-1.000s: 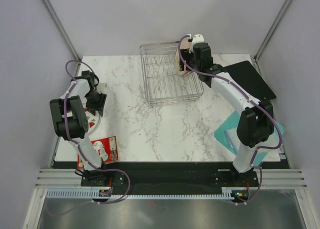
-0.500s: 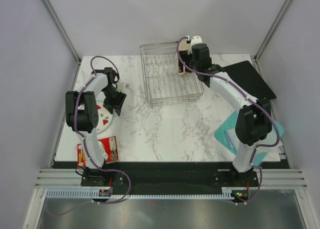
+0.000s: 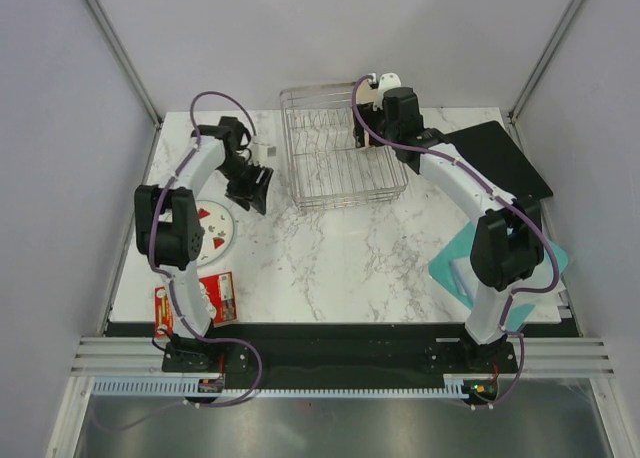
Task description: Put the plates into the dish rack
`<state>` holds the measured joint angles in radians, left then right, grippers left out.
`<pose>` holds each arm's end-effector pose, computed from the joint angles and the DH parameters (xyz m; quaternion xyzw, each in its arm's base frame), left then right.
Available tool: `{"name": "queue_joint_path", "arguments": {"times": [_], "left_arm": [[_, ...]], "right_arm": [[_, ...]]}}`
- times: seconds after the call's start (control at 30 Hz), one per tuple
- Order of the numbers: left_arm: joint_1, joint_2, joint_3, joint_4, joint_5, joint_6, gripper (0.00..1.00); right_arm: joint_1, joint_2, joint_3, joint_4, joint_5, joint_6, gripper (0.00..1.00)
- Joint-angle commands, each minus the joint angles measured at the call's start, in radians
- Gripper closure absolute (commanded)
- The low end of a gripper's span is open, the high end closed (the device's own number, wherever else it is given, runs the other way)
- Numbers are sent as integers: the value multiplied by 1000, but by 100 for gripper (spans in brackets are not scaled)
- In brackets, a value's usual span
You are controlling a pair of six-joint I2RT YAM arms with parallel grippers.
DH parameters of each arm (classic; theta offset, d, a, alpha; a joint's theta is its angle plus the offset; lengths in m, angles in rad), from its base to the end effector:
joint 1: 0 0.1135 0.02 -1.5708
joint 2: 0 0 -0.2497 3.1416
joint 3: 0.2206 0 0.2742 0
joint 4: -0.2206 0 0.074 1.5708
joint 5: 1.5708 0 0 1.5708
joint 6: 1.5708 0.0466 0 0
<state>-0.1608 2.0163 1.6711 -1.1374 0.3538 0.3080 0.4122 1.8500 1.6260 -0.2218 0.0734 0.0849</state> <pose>0.4022 -0.0816 0.1875 0.2360 0.9547 -0.1721 0.0562 0.4336 0.1858 0.3007 -0.1184 0.8372 0.1010 0.5242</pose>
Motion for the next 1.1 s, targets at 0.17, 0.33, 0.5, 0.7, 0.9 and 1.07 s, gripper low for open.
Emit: {"name": "queue_joint_path", "arguments": {"times": [0.17, 0.33, 0.5, 0.7, 0.9, 1.07], "left_arm": [[463, -177, -53, 86, 43, -14, 34], [524, -264, -188, 175, -25, 29, 32], [556, -320, -335, 313, -145, -6, 31], [624, -353, -459, 448, -303, 0, 31], [638, -321, -514, 492, -328, 31, 31], [641, -257, -531, 479, -274, 39, 34]], "right_arm": [[-1, 12, 5, -14, -116, 30, 16], [-3, 18, -2, -16, -133, 36, 15], [-3, 49, 20, -25, -158, 50, 16], [-1, 61, 28, -44, -184, 44, 15], [-1, 72, 28, -42, -245, 44, 14], [-3, 75, 34, -42, -265, 47, 14]]}}
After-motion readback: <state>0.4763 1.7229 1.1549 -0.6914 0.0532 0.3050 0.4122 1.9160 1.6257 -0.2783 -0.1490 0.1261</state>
